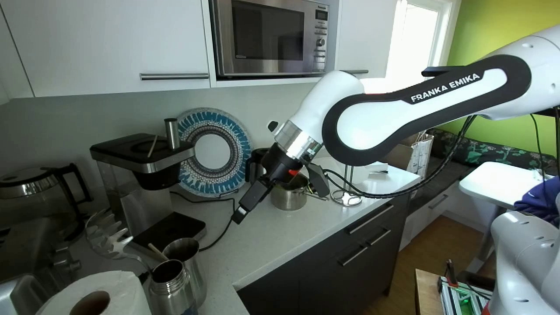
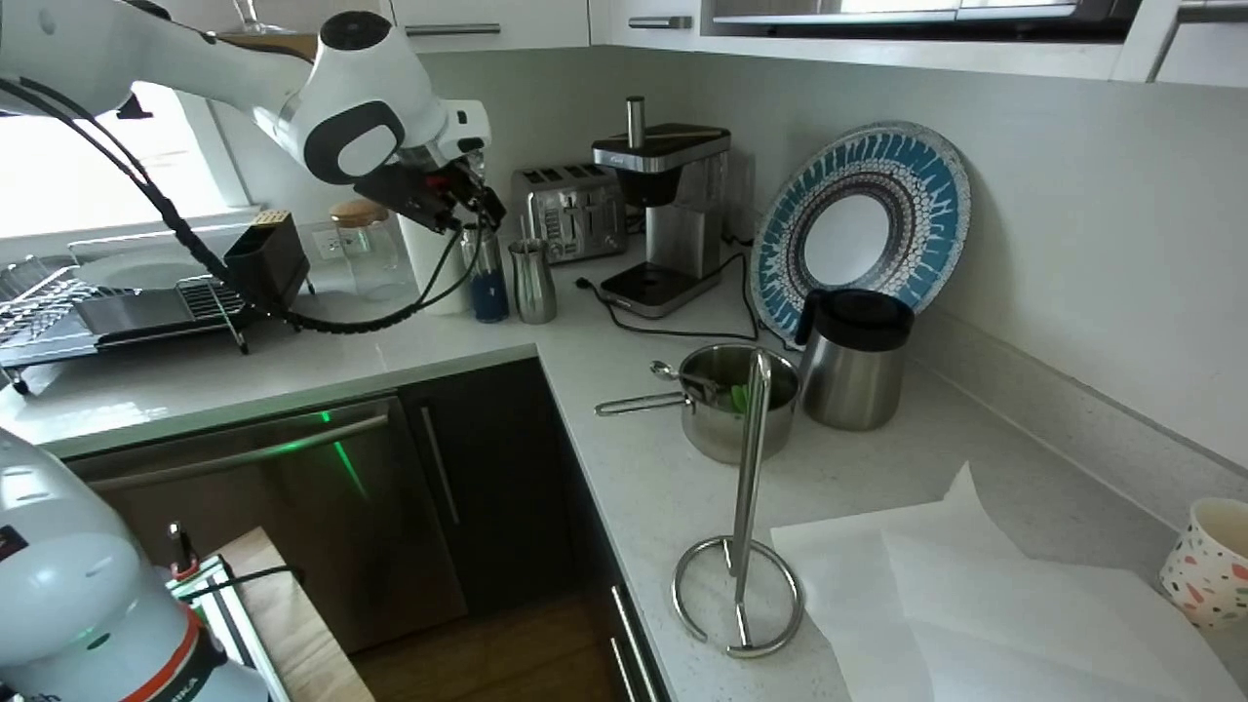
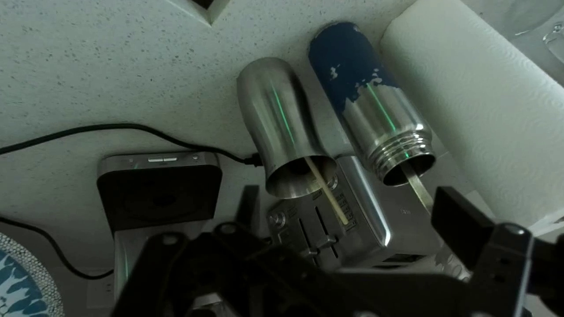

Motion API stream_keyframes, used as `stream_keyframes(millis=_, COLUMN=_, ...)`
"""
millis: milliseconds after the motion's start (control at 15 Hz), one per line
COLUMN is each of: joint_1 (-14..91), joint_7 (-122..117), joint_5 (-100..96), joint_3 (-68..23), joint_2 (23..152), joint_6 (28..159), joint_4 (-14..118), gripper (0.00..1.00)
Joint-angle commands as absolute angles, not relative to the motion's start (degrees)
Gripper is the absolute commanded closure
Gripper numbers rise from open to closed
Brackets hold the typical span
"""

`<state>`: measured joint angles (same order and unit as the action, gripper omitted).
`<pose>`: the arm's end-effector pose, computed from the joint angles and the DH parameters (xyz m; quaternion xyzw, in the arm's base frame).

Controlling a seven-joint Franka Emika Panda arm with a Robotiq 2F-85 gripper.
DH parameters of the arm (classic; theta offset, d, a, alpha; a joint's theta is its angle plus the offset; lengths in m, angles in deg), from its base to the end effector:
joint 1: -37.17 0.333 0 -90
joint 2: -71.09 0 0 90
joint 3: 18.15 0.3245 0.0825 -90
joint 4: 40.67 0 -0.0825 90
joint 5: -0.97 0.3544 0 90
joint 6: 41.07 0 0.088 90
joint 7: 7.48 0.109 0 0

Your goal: Put the silver bottle in the pot

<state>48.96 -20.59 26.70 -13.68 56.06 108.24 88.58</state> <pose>0.4687 0.1310 0.5570 -0.9379 -0.0942 -0.2908 0.1643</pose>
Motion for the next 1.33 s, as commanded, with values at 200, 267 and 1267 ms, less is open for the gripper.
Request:
stream_keyframes(millis=200, joint_1=46.7, joint_7=-13.8, joint_5=17.3, joint_3=-12.3, joint_2=61.2, joint_6=111.3, joint_4=86.4, gripper=0.0)
stream_keyframes(millis=267, joint_1=46.6, joint_7=-12.4, joint_5=15.0, joint_3=-11.7, joint_2=62.4, joint_6=110.3, joint_4=85.4, gripper=0.0)
stream_keyframes(millis=1267, joint_1=49.6, joint_7=5.3, joint_5=5.3, joint_3=-6.6, joint_2=79.1, joint_6=85.6, joint_4=57.6, gripper=0.0)
